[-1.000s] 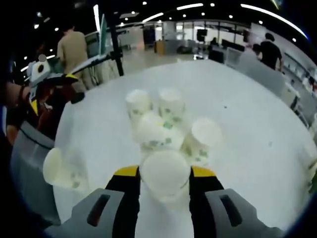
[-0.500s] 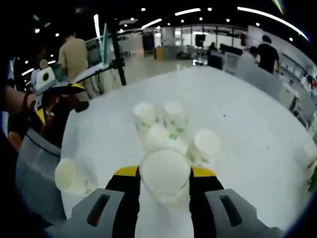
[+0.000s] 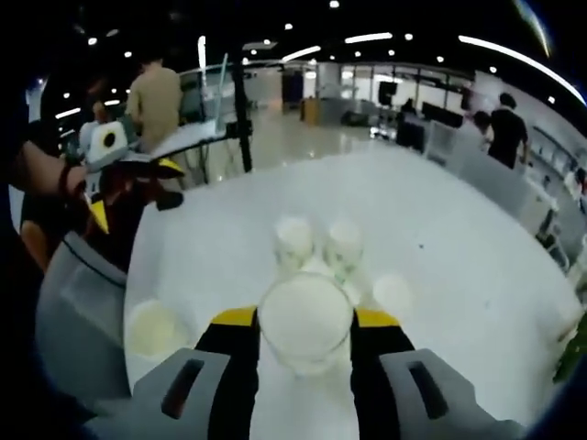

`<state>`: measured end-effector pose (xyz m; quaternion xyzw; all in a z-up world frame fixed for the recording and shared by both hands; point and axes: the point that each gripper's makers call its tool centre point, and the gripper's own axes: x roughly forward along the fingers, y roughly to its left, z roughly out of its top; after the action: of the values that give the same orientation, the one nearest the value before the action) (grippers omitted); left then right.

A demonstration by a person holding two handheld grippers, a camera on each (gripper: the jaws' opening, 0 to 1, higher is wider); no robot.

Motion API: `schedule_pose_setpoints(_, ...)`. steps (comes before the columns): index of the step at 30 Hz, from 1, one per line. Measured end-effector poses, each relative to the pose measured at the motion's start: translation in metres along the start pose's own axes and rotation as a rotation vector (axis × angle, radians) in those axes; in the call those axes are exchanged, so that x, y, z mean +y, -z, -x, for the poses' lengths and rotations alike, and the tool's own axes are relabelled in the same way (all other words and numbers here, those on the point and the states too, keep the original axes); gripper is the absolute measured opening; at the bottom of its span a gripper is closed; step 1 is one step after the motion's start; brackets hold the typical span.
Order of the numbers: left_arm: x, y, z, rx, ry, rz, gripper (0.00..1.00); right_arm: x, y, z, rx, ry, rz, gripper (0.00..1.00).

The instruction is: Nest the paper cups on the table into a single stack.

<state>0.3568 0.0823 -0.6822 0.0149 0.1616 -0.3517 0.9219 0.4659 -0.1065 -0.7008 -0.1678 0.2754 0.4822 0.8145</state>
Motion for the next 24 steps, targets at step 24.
schedule_pose_setpoints(24,-0.009,-0.007,0.003,-0.01,0.011,-0.006,0.93,0.035,-0.059,0.053,-0.129,-0.029,0.007,0.35)
